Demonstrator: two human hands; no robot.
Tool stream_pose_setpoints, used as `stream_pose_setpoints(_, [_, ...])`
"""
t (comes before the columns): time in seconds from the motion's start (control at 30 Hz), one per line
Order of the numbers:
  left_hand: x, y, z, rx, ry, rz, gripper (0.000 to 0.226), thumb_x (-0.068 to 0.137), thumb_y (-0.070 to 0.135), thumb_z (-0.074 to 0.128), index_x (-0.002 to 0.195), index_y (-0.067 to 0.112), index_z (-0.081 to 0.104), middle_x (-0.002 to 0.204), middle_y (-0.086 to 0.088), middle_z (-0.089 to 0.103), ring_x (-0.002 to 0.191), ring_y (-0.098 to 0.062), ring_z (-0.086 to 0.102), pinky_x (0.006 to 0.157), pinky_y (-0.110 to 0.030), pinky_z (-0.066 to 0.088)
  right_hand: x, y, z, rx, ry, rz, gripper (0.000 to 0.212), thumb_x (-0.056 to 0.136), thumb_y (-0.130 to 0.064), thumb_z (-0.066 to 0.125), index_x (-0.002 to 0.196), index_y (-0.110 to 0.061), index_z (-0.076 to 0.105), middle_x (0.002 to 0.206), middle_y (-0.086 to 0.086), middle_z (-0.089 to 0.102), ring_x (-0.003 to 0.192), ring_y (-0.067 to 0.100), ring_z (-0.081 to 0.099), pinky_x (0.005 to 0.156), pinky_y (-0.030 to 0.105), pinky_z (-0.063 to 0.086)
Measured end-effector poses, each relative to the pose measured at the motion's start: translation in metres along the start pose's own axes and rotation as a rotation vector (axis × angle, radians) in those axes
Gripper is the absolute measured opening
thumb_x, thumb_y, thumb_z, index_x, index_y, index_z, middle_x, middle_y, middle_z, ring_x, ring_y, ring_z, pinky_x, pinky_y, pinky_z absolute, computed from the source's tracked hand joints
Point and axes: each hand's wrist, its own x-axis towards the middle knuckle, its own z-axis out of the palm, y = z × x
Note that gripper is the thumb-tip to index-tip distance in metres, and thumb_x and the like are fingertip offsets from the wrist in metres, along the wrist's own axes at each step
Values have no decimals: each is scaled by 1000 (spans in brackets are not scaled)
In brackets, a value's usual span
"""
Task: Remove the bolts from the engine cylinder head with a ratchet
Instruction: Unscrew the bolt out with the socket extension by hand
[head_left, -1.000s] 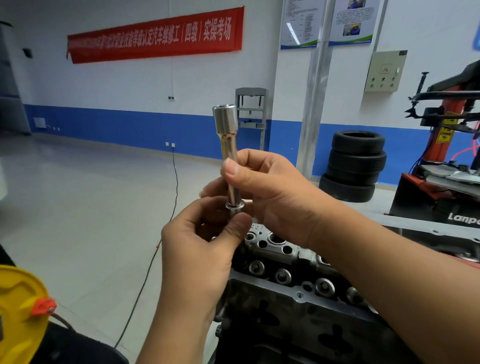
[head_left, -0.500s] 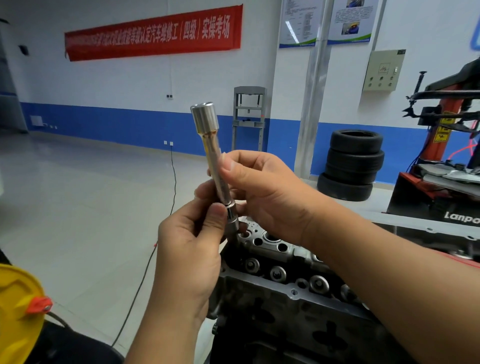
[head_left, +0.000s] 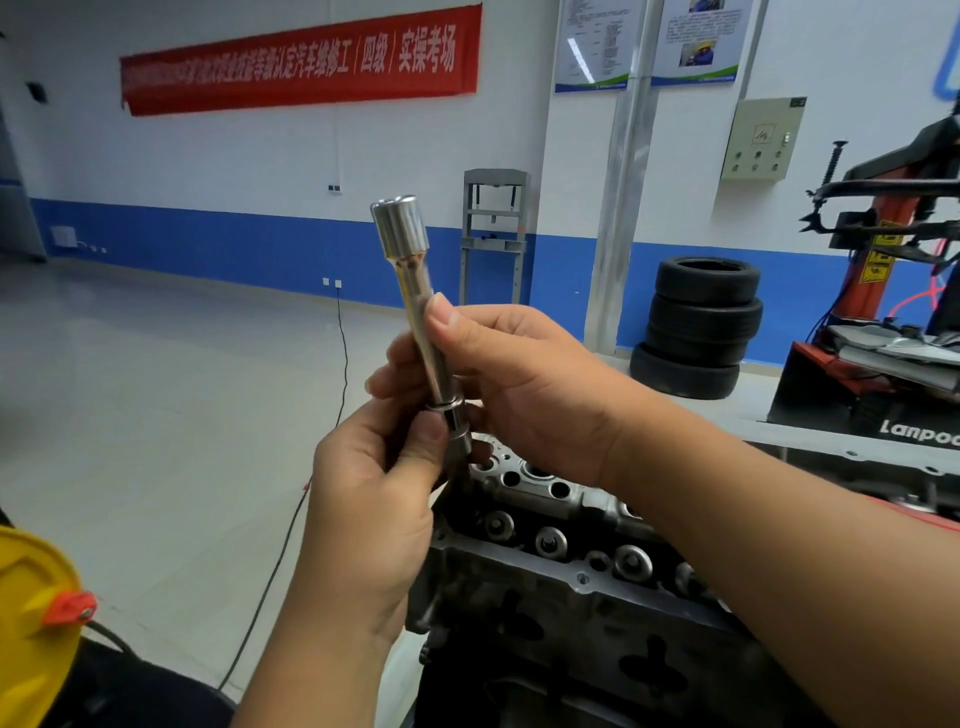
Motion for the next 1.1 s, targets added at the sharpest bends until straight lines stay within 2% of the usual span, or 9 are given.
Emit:
stream_pose_setpoints(0.13, [1,1,1,7,74,28,42,70,24,77,112,23,76,91,4,78,79,-13,75,70,-22,60,-1,-1,-1,-24,60,-17,21,87,-32,72,93,-12,69,96,8,76,94,25,71,98,58,54])
stream_pose_setpoints(0.23, [1,0,0,23,74,28,42,66,32,80,108,25,80,90,7,79,74,-2,73,61,-11,52,-2,-2,-1,-88,102,-27,31,85,-19,81,97,5,65,100,22,75,95,34,71,101,65,49])
stream_pose_setpoints(0.3, [0,1,0,42,39,28,36,73,39,76,107,29,81,94,9,80,80,-1,75,64,-9,52,-2,-2,-1,-107,115,-34,43,86,-19,78,105,16,64,103,26,75,93,34,73,98,57,57])
stream_pose_setpoints(0.47, [0,5,1,22,-129,-20,30,105,22,52,116,34,77,104,2,81,91,-16,78,76,-19,58,-3,2,-2,-75,60,-10,29,95,-26,68,107,0,75,109,10,78,94,13,74,69,22,56])
stream_pose_setpoints(0.77, [0,1,1,64,85,93,18,64,30,81,81,30,77,84,4,79,76,-9,76,68,-16,57,-1,3,-2,-56,86,-41,24,86,-24,78,98,-4,69,102,15,76,96,25,73,93,49,58])
stream_pose_setpoints(0.87, [-1,2,0,59,23,69,18,81,35,75,99,31,79,95,5,81,87,-8,77,72,-14,56,-2,1,-3,-81,126,-59,24,78,-30,78,87,-9,70,106,22,76,94,28,71,83,47,56])
stream_pose_setpoints(0.97, [-1,4,-1,28,-119,28,28,106,27,52,125,23,73,111,4,80,103,-13,76,86,-19,57,-3,0,-2,-82,95,-59,20,92,-23,72,97,-4,74,111,18,76,93,21,73,71,31,58])
stream_pose_setpoints(1.03, [-1,3,0,38,-80,26,27,105,20,52,121,24,74,110,3,80,102,-16,77,90,-28,61,-4,-1,0,-80,56,-45,24,100,-22,64,106,0,73,114,15,76,95,20,73,70,30,59])
stream_pose_setpoints(1.1, [-1,3,2,52,10,43,21,90,26,66,108,26,77,103,2,81,96,-18,78,87,-34,63,-4,0,1,-74,31,-39,28,102,-22,61,108,3,72,116,19,75,98,26,72,83,45,61])
